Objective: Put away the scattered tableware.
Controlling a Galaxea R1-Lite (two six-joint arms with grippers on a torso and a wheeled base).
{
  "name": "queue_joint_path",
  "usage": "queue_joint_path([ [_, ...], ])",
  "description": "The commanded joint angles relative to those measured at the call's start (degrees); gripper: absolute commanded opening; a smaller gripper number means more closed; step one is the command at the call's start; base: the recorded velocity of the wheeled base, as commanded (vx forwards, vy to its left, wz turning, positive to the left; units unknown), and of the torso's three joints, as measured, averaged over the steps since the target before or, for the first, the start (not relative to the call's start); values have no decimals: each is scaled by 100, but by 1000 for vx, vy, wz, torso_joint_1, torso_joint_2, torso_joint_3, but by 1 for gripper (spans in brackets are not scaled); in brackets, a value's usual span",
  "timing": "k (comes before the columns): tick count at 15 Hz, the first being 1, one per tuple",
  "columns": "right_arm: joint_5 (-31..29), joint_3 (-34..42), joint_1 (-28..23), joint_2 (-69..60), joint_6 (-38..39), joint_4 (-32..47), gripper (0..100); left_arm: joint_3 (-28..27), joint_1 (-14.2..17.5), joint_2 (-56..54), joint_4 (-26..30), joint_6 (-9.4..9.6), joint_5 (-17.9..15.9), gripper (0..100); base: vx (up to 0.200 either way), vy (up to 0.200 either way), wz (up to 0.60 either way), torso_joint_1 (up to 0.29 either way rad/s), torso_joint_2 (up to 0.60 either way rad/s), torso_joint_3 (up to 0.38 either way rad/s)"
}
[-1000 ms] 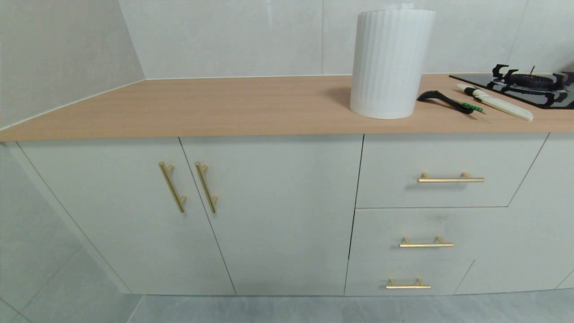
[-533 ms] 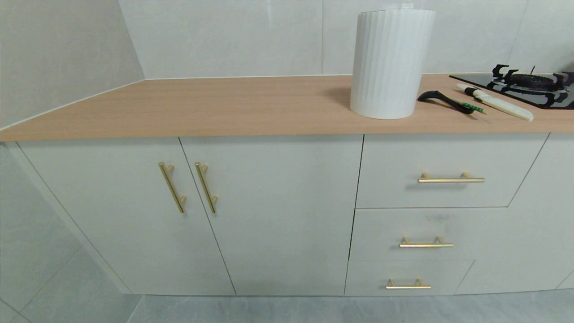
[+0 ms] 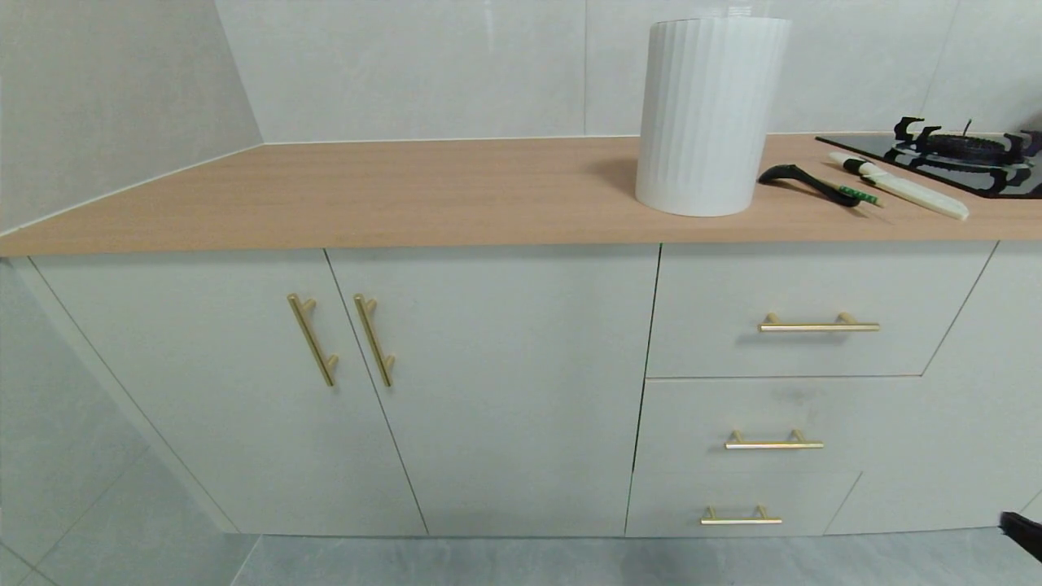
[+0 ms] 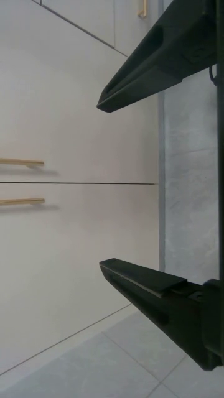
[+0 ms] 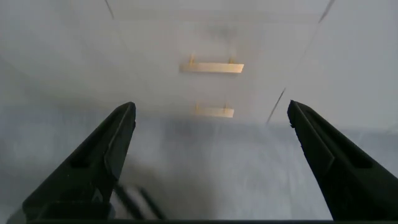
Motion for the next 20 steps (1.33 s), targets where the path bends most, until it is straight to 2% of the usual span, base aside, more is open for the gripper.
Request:
queue_joint_path([
  [1, 145, -920, 190, 3272, -25, -19, 100, 1, 0, 7, -4, -1, 2, 100, 0, 0, 0, 0, 0, 0],
  [3, 145, -1175, 181, 4089, -25, -106, 100, 1, 0, 7, -4, -1, 2, 100, 0, 0, 0, 0, 0, 0],
  [5, 101, -1228, 172, 5566, -69, -1354, 100, 1, 0, 7, -4, -1, 2, 100, 0, 0, 0, 0, 0, 0],
  [8, 66, -1263, 163, 6805, -113, -2989, 100, 1, 0, 7, -4, -1, 2, 100, 0, 0, 0, 0, 0, 0],
  [10, -13, -1588, 154, 7253, -148, -3323, 100, 1, 0, 7, -4, -1, 2, 100, 0, 0, 0, 0, 0, 0],
  [13, -136, -1940, 137, 7631, -245, -3420, 100, 1, 0, 7, -4, -1, 2, 100, 0, 0, 0, 0, 0, 0],
  [15, -189, -1966, 137, 7825, -253, -3657, 100, 1, 0, 7, -4, -1, 2, 100, 0, 0, 0, 0, 0, 0],
  [18, -602, -1993, 58, 8299, -271, -4369, 100, 1, 0, 7, -4, -1, 2, 100, 0, 0, 0, 0, 0, 0],
  [20, -628, -1993, 58, 8396, -315, -4475, 100, 1, 0, 7, -4, -1, 2, 100, 0, 0, 0, 0, 0, 0],
])
